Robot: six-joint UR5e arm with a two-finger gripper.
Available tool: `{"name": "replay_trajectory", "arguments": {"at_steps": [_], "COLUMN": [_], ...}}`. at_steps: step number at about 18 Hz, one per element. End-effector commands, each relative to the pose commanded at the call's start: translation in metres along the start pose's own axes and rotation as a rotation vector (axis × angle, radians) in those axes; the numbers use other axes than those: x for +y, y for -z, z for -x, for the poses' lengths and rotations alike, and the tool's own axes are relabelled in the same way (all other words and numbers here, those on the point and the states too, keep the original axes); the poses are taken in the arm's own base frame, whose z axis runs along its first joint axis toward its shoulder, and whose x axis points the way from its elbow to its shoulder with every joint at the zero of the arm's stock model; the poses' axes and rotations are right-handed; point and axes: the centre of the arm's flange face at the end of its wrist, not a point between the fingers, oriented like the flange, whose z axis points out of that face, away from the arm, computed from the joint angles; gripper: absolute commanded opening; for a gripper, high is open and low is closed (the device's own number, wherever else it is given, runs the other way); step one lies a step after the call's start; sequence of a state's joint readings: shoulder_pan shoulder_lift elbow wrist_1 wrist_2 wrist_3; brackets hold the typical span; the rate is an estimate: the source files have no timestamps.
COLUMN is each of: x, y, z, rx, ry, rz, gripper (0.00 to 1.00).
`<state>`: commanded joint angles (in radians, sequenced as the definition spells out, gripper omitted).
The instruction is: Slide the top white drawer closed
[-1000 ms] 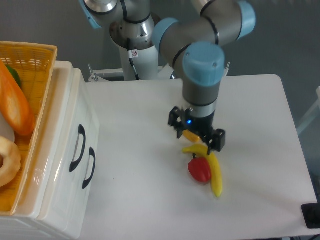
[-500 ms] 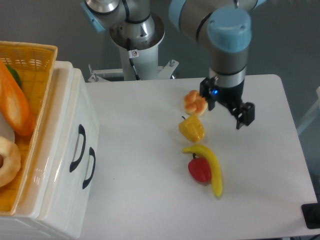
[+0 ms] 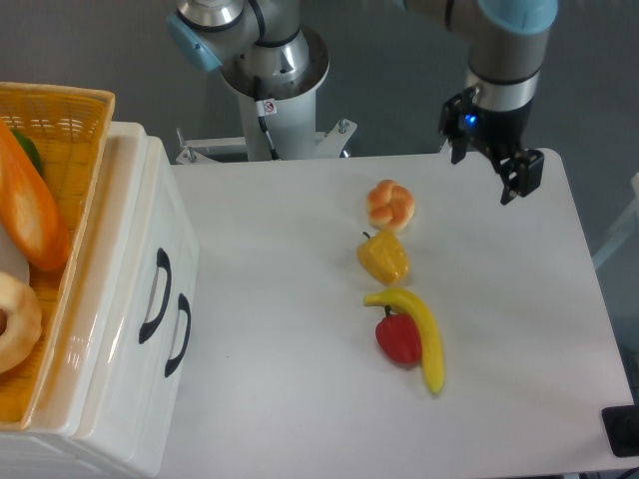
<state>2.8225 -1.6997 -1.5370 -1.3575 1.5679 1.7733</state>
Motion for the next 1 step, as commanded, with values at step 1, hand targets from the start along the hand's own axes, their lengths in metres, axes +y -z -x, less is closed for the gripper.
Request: {"name": "replay_trajectory", "arguments": {"at_steps": [1], "x": [0.0032], "y": [0.0003], "z": [-0.0011], "rx": [0.001], "ry": [0.011], "rz": [-0.016], "gripper": [1.0]}}
